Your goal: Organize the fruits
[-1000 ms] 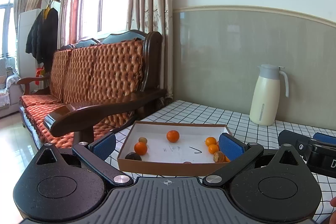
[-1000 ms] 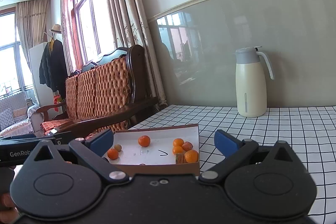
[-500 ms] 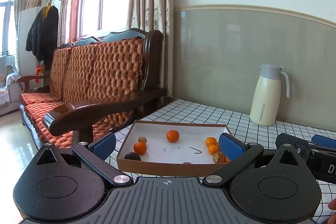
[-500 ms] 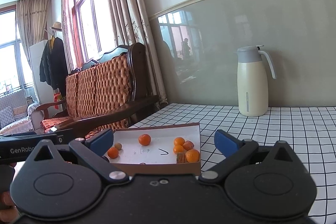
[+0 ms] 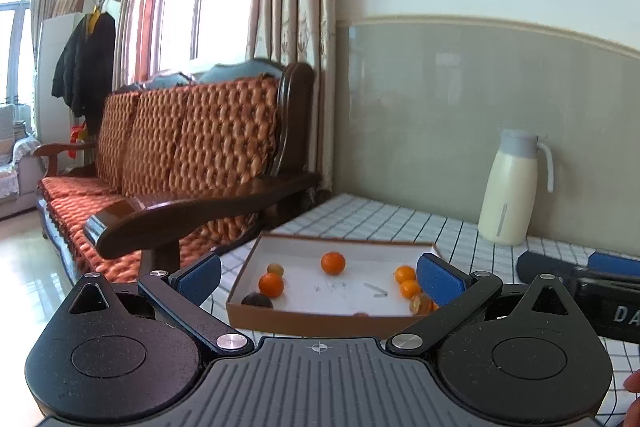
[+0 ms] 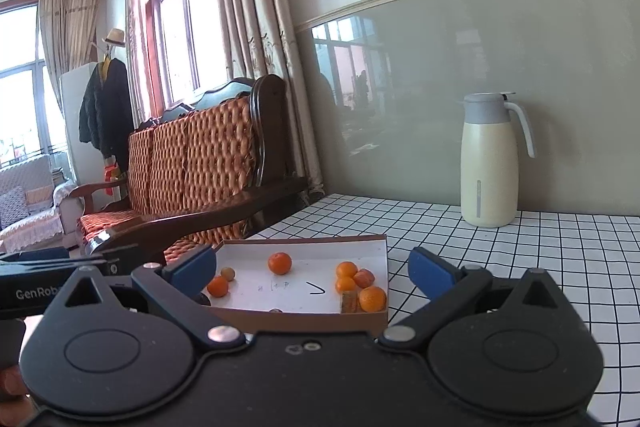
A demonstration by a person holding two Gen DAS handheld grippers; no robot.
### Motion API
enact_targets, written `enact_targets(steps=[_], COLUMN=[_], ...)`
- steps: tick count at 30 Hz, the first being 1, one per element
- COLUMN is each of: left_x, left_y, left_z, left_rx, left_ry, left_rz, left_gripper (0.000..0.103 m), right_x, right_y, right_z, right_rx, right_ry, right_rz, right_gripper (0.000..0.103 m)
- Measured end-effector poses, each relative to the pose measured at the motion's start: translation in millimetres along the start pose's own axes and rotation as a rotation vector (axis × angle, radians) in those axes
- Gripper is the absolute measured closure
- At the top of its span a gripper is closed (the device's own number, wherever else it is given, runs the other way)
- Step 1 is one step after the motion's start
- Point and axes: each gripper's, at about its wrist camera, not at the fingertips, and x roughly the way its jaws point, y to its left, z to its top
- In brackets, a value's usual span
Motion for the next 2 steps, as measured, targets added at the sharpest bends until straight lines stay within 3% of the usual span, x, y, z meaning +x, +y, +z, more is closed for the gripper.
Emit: enact_targets(steps=[2], left_x=[-1.3], left_y=[-1.5], left_z=[-1.7], left_rx=[0.001], left_ry=[-0.015], left_rz=[-0.003], left_gripper=[0.000], right_x=[1.2], right_y=[0.0], right_z=[-0.9], right_rx=[-0.004], right_ry=[0.001], right_rz=[-0.004], right_gripper=[0.006])
